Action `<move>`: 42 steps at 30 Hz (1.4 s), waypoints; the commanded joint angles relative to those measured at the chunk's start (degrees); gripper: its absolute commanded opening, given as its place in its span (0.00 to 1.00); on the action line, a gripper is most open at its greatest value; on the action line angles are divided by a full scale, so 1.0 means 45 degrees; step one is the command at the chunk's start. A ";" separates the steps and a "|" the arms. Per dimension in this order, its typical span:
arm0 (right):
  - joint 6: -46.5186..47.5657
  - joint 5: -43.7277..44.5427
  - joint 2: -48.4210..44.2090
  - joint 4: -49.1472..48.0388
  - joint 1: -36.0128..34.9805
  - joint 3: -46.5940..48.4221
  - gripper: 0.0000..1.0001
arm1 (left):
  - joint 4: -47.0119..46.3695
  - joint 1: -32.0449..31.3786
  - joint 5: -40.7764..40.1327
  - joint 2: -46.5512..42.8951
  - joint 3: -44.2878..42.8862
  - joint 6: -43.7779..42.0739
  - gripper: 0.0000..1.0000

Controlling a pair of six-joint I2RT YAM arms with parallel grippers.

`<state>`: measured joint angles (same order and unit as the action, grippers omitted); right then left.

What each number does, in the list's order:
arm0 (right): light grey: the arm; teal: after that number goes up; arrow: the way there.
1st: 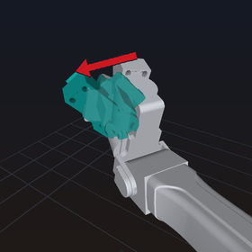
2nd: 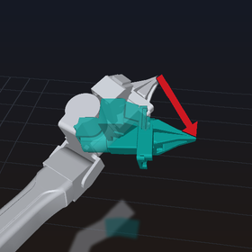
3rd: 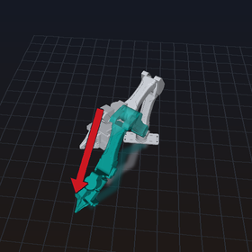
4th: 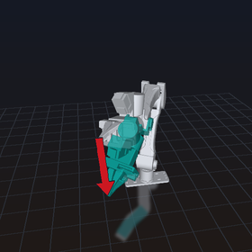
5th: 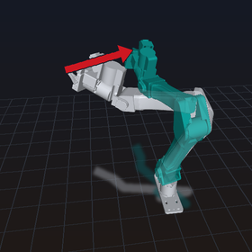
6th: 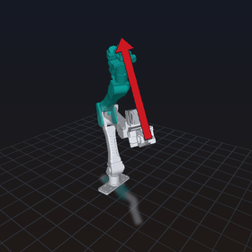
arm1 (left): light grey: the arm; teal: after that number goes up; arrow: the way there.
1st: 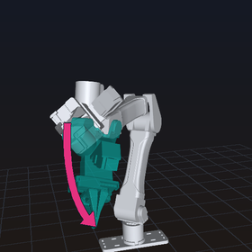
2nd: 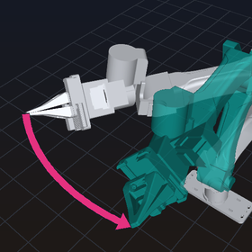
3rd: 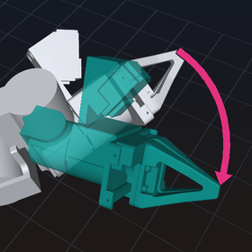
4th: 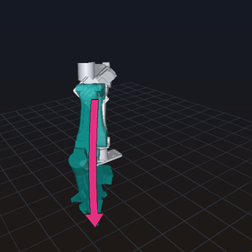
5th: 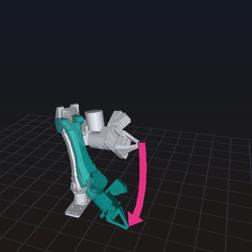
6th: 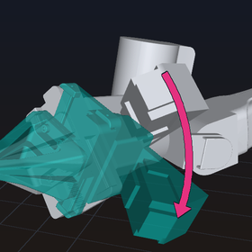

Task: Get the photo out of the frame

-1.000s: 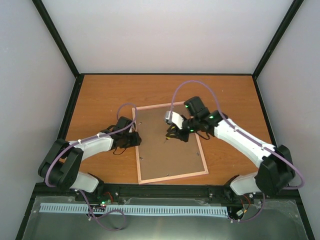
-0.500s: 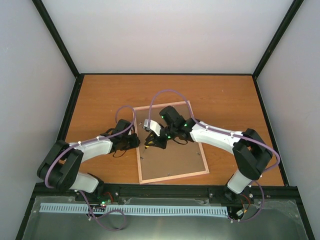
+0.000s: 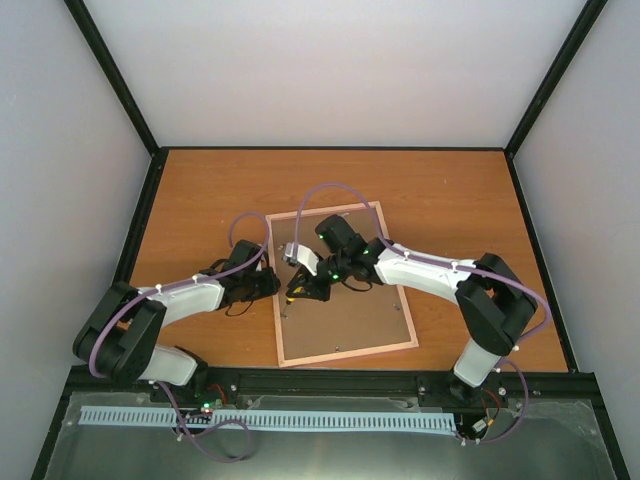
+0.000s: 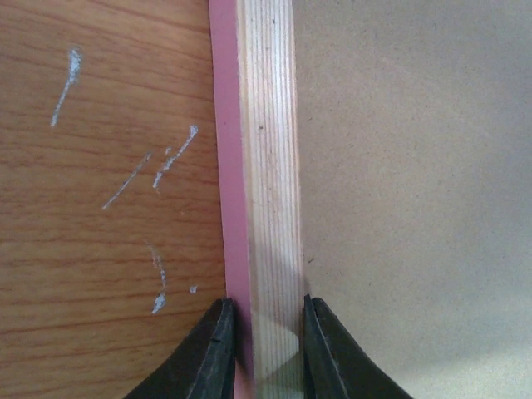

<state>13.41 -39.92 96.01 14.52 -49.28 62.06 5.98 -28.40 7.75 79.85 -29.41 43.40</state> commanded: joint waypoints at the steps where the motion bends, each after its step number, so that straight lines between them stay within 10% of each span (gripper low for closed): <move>1: -0.0078 -0.0234 0.0362 -0.0317 -0.0181 -0.0126 0.03 | -0.0283 -0.0129 0.0195 0.0093 0.0298 0.0218 0.01; 29: -0.0287 0.1059 0.1274 -0.0337 -0.0421 0.0248 0.03 | -0.0481 -0.0133 0.0114 0.0096 0.0515 0.0053 0.01; 42: -0.1261 0.8091 -0.0696 0.1919 -0.0376 0.1330 0.03 | -0.0128 -0.0134 -0.0141 0.0184 0.0284 -0.0231 0.01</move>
<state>9.43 -19.66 100.31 19.31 -52.69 67.88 3.95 -28.47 7.35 79.64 -28.45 43.62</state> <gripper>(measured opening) 0.140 0.209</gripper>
